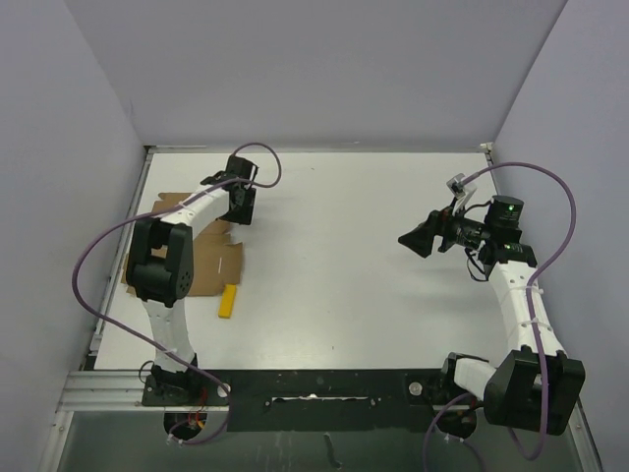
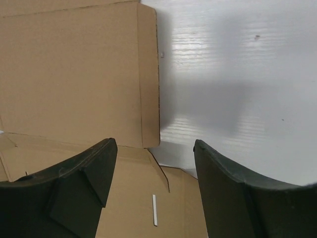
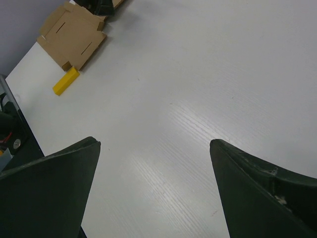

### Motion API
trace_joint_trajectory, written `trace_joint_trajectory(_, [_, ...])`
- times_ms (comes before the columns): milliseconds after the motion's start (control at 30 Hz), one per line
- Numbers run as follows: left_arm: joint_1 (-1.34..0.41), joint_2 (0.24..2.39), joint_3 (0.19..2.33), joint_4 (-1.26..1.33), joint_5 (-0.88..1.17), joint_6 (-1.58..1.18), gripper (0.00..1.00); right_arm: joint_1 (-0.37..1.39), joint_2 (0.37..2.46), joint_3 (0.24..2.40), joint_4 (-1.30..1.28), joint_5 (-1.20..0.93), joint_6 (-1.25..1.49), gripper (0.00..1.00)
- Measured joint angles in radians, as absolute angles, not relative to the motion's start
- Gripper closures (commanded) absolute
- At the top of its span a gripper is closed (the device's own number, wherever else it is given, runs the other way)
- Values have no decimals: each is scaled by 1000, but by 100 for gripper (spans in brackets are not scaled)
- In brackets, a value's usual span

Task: Fold the paper box

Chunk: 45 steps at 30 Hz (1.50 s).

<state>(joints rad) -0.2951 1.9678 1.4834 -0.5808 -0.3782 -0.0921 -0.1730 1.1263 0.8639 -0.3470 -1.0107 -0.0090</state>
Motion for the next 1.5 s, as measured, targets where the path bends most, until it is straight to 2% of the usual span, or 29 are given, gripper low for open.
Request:
trace_joint_trajectory(600, [-239,2045,1511,-574,-379,-89,78,-173,1126,864,-346,-1030,-9,2])
trace_joint_trajectory(867, [-234,2045,1524,-564,-381,-82,100,-173,1126,864,-346,-1034,-9,2])
trace_joint_trajectory(1267, [-234,2037,1525,-537,-389,-67,100,-173,1126,864,-346,-1045,-8,2])
trace_joint_trajectory(1500, [-245,1960,1544,-554,-357,-95,100,-173,1126,864,-345,-1056,-7,2])
